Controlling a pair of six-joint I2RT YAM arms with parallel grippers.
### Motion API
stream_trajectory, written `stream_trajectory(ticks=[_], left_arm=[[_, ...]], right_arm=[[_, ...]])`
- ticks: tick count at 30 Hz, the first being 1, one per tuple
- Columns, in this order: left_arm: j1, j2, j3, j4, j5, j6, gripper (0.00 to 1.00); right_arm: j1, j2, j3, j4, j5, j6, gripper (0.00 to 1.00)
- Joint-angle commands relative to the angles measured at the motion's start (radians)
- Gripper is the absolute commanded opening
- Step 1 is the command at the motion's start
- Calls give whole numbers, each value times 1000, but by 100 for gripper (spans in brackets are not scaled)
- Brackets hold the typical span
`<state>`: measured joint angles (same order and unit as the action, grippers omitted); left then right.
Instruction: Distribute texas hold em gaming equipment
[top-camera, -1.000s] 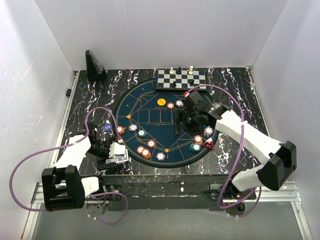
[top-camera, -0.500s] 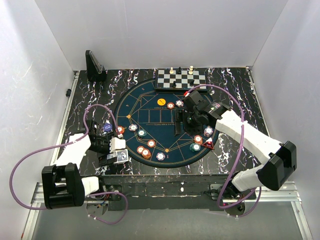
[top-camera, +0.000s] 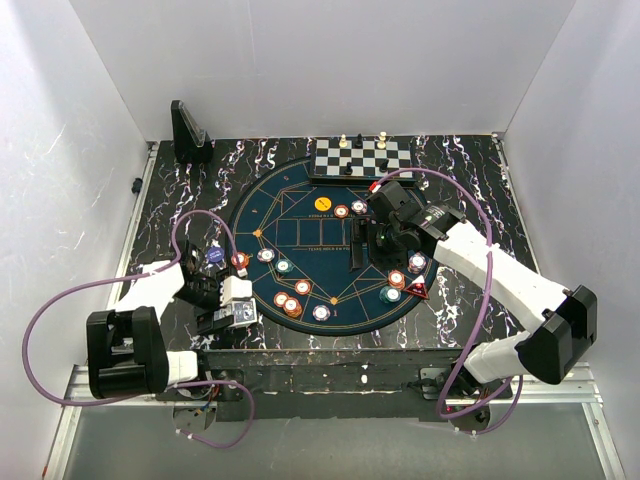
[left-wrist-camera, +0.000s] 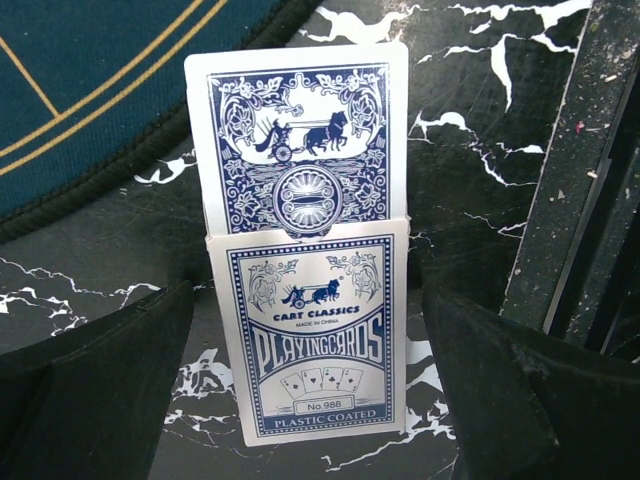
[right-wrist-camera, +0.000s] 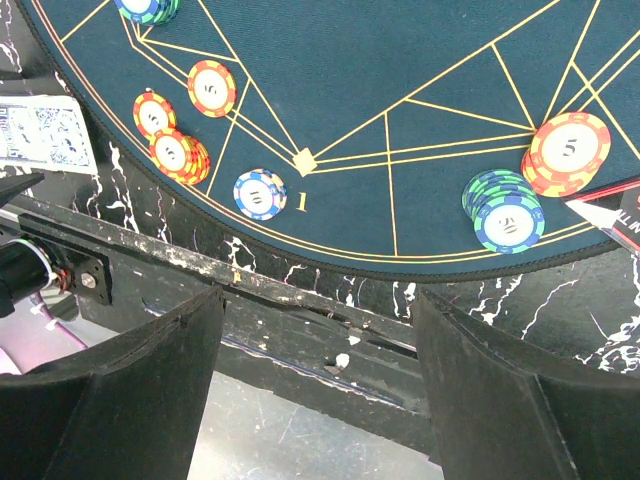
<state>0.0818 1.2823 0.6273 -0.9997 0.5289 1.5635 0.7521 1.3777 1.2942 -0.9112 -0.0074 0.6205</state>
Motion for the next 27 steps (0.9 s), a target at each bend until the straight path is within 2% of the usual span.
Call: stream_trajectory(ticks=[1, 14, 19, 22, 27], left_arm=[[-4, 5, 3, 47, -20, -29, 100], [-4, 38, -34, 113, -49, -52, 100], [-2, 0, -47, 104, -56, -51, 84], [-4, -52, -35, 52, -32, -52, 68], [-4, -138, 61, -98, 66, -92, 42]], right_arm=[[-7, -25, 7, 8, 1, -16, 82], [-8, -11, 25, -3, 3, -18, 81], [-11, -5, 27, 0, 21, -16, 81], [-13, 7, 25, 17, 15, -15, 81], [-14, 44, 33, 63, -101, -11, 81]])
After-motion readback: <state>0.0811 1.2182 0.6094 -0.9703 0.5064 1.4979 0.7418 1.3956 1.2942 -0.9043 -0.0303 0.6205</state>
